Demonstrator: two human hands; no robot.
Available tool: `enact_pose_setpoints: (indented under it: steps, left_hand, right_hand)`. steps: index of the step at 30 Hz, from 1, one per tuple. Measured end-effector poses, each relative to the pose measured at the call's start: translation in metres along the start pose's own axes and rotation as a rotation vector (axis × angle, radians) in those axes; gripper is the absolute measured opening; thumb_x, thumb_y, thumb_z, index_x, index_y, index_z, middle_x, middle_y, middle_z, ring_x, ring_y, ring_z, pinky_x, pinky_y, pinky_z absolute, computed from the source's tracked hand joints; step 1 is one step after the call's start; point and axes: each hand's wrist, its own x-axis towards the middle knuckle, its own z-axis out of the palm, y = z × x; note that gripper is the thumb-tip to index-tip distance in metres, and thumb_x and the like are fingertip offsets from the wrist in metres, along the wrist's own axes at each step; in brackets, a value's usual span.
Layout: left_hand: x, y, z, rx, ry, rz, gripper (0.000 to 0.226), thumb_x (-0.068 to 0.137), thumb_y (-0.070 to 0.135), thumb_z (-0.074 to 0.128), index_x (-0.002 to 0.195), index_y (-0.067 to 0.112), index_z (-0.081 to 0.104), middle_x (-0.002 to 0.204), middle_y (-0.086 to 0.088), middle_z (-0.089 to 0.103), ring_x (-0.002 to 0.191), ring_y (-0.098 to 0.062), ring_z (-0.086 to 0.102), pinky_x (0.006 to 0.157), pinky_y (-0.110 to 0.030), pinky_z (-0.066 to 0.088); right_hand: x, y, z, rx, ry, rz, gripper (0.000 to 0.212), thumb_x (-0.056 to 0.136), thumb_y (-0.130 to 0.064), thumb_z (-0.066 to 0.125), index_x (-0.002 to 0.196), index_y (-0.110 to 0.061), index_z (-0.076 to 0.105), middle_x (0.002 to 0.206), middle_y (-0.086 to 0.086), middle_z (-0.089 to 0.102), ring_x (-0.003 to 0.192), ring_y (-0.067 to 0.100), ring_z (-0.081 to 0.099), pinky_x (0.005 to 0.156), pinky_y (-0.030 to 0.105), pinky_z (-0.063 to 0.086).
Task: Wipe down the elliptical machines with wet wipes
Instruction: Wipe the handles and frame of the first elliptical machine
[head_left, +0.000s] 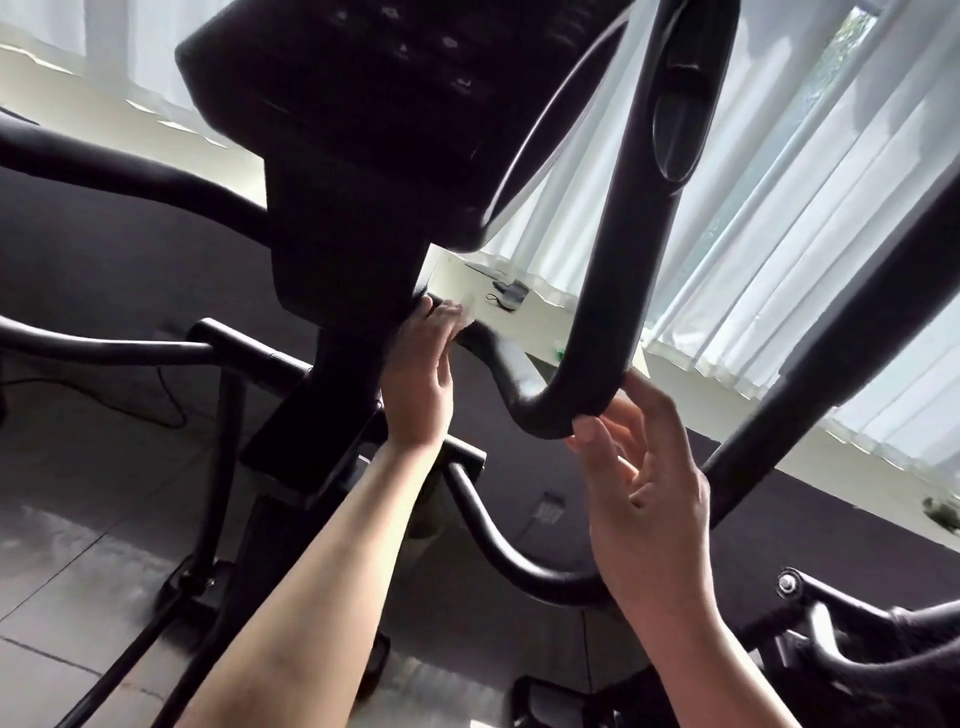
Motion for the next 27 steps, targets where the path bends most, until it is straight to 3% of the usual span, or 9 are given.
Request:
enact_pose_setpoints:
  steps: [4, 8, 13, 16, 21, 24, 27]
  left_hand:
    - [-0.027, 0.024, 0.002, -0.168, -0.041, -0.053, 0.028, 0.093, -0.007, 0.057, 0.119, -0.002, 0.067, 0.121, -0.011, 0.068, 0.118, -0.023, 0.063, 0.105, -0.035, 0.047]
    - [-0.036, 0.079, -0.011, -0.468, 0.072, -0.532, 0.023, 0.097, 0.008, 0.054, 0.113, 0.010, 0.070, 0.108, 0.005, 0.072, 0.104, -0.002, 0.067, 0.094, -0.025, 0.052]
    - [-0.044, 0.113, -0.030, -0.674, 0.129, -0.784, 0.025, 0.095, 0.018, 0.051, 0.109, 0.024, 0.072, 0.109, 0.004, 0.074, 0.108, -0.012, 0.067, 0.098, -0.036, 0.050]
    - [-0.047, 0.137, -0.046, -0.681, 0.153, -0.777, 0.027, 0.095, 0.016, 0.052, 0.106, 0.033, 0.070, 0.110, 0.003, 0.074, 0.109, -0.014, 0.067, 0.099, -0.037, 0.051]
    - [-0.054, 0.158, -0.067, -0.584, 0.150, -0.587, 0.027, 0.096, 0.007, 0.051, 0.115, 0.019, 0.066, 0.106, 0.007, 0.074, 0.103, -0.004, 0.068, 0.088, -0.016, 0.050]
    - [-0.055, 0.175, -0.079, -0.567, 0.146, -0.521, 0.029, 0.095, 0.003, 0.050, 0.117, 0.016, 0.065, 0.100, 0.001, 0.074, 0.091, -0.004, 0.070, 0.081, -0.011, 0.049]
    - [-0.050, 0.182, -0.085, -0.554, 0.125, -0.443, 0.031, 0.094, -0.003, 0.051, 0.118, 0.013, 0.063, 0.107, 0.006, 0.070, 0.096, 0.004, 0.068, 0.082, -0.009, 0.048]
  right_hand:
    - [0.000, 0.002, 0.001, -0.024, 0.009, -0.027, 0.036, 0.092, -0.038, 0.053, 0.127, -0.033, 0.051, 0.108, -0.015, 0.071, 0.101, -0.001, 0.067, 0.083, 0.010, 0.050]
    - [0.000, 0.004, 0.000, -0.061, 0.000, -0.043, 0.034, 0.094, -0.033, 0.057, 0.128, -0.030, 0.051, 0.110, -0.013, 0.070, 0.100, -0.001, 0.067, 0.080, 0.005, 0.047]
    - [0.000, 0.005, 0.002, -0.074, 0.015, -0.060, 0.033, 0.097, -0.025, 0.058, 0.126, -0.034, 0.048, 0.107, -0.021, 0.066, 0.099, -0.003, 0.067, 0.078, 0.004, 0.048]
    - [-0.001, 0.004, 0.002, -0.051, 0.009, -0.039, 0.035, 0.095, -0.022, 0.058, 0.126, -0.035, 0.048, 0.107, -0.021, 0.066, 0.100, -0.003, 0.067, 0.078, 0.007, 0.050]
    - [0.001, 0.003, -0.001, -0.026, -0.029, -0.017, 0.033, 0.095, -0.013, 0.060, 0.123, -0.029, 0.053, 0.105, -0.023, 0.065, 0.097, -0.013, 0.063, 0.074, 0.002, 0.046]
    - [0.000, 0.002, -0.003, 0.005, -0.055, -0.003, 0.035, 0.095, -0.009, 0.059, 0.121, -0.031, 0.052, 0.102, -0.028, 0.065, 0.096, -0.017, 0.061, 0.074, 0.000, 0.044]
    - [0.002, 0.003, -0.010, 0.073, -0.107, 0.039, 0.030, 0.098, -0.021, 0.058, 0.121, -0.039, 0.055, 0.106, -0.027, 0.069, 0.102, -0.009, 0.063, 0.081, 0.007, 0.047]
